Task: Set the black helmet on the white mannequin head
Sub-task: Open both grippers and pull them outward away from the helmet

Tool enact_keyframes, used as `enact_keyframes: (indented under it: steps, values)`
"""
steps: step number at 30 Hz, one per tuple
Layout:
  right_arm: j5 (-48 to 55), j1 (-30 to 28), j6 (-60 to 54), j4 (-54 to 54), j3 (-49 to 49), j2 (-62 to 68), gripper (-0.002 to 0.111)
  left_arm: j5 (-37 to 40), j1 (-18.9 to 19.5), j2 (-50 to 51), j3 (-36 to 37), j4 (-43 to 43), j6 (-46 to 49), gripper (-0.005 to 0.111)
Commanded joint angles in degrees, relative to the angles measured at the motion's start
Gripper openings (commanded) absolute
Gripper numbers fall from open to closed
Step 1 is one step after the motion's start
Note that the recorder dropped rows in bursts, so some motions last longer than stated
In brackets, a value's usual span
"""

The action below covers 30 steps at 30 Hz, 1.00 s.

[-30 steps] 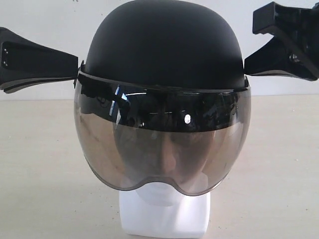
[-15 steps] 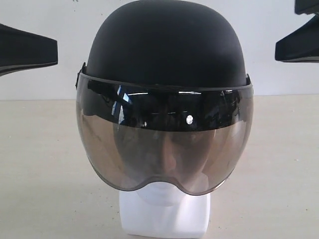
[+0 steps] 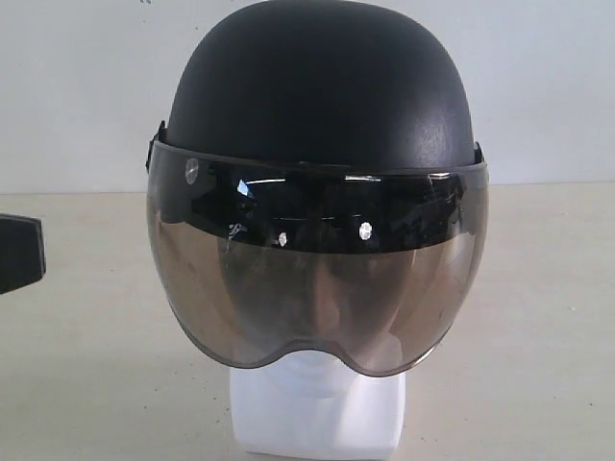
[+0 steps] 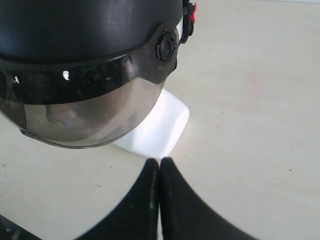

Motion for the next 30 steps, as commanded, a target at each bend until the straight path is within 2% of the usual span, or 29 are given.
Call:
enact_keyframes:
  steps: [1, 21, 24, 26, 30]
  values:
    - [0.0, 0.1, -0.4, -0.6, -0.3, -0.4, 0.000, -0.1, 0.1, -0.5, 0.5, -0.2, 0.5, 0.004]
    - [0.0, 0.1, -0.4, -0.6, -0.3, -0.4, 0.000, -0.1, 0.1, -0.5, 0.5, -0.2, 0.5, 0.004]
    - [0.0, 0.1, -0.4, -0.6, -0.3, -0.4, 0.000, -0.1, 0.1, -1.7, 0.5, -0.2, 6.8, 0.004]
    - [0.0, 0.1, -0.4, -0.6, -0.3, -0.4, 0.000, 3.3, 0.1, -3.7, 0.5, -0.2, 12.5, 0.004]
    - [-0.4, 0.1, -0.4, -0.6, -0.3, -0.4, 0.000, 17.8, 0.1, -9.1, 0.5, -0.2, 13.8, 0.004]
